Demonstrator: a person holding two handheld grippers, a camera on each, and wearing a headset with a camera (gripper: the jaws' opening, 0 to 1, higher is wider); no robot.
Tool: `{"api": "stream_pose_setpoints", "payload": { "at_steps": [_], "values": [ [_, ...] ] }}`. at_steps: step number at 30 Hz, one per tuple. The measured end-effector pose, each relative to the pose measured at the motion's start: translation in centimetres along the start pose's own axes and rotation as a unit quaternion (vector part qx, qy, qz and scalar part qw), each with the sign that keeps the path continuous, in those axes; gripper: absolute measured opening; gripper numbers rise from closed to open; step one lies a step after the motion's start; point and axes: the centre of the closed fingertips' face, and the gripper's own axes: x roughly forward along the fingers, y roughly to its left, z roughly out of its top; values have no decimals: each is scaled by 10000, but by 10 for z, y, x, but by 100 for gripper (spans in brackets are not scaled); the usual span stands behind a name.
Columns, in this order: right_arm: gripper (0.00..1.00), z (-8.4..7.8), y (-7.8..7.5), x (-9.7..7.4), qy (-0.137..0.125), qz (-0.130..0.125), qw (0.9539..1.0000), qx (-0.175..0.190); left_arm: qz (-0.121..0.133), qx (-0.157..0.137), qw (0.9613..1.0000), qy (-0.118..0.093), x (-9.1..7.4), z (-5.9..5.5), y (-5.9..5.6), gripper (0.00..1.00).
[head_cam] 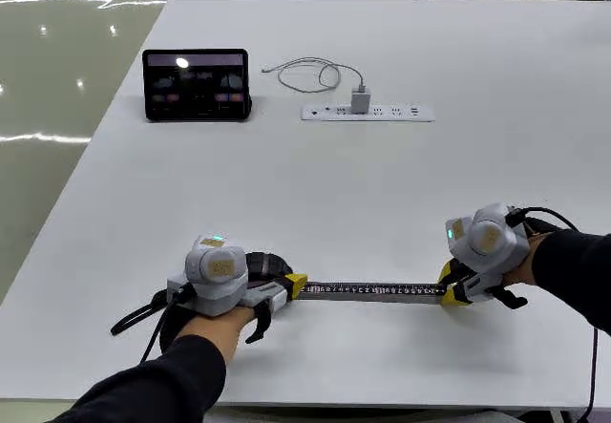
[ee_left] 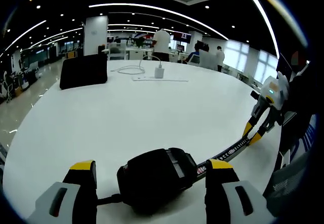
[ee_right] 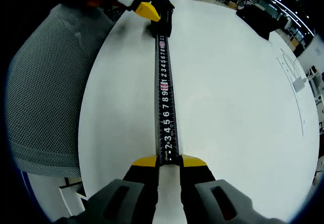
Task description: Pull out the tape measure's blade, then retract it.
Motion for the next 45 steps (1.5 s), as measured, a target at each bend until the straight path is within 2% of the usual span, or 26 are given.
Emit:
{"api": "stream_pose_setpoints", "payload": {
  "at_steps": [3,8,10,16,17,19,22,25,29,32,35,45],
  "values": [
    [11,-1,-3,0,81,28,10000,34,14,-60,10000,60,2,-3,0,81],
    [11,-2,-3,0,120,51,9998,138,23,-237,9997,47,4,-3,0,77],
    [11,-2,-2,1,148,34,9997,200,3,-574,9983,29,4,-3,-2,76],
    [11,-2,-3,1,181,35,9993,310,230,-463,9986,130,7,-8,1,76],
    [11,-2,-3,1,190,35,9994,288,253,-417,9987,117,7,-8,1,76],
    [11,-1,-3,1,212,35,9998,-26,258,-383,9989,107,8,-7,-1,74],
    [10,-1,-2,1,158,47,9998,73,263,-316,9990,177,9,-10,-5,69],
    [11,0,-1,2,233,3,9997,74,301,-155,9993,185,11,-10,-6,67],
    [11,0,-1,1,287,12,9995,112,308,-291,9989,217,11,-11,-4,67],
    [11,-1,-2,1,319,28,9993,182,260,-509,9980,270,9,-12,-8,71],
    [11,-1,-2,1,337,20,9990,306,315,-369,9983,324,10,-14,-6,70],
    [11,-1,-3,1,308,2,9989,345,365,-334,9982,325,11,-13,-3,65]
  ]
}}
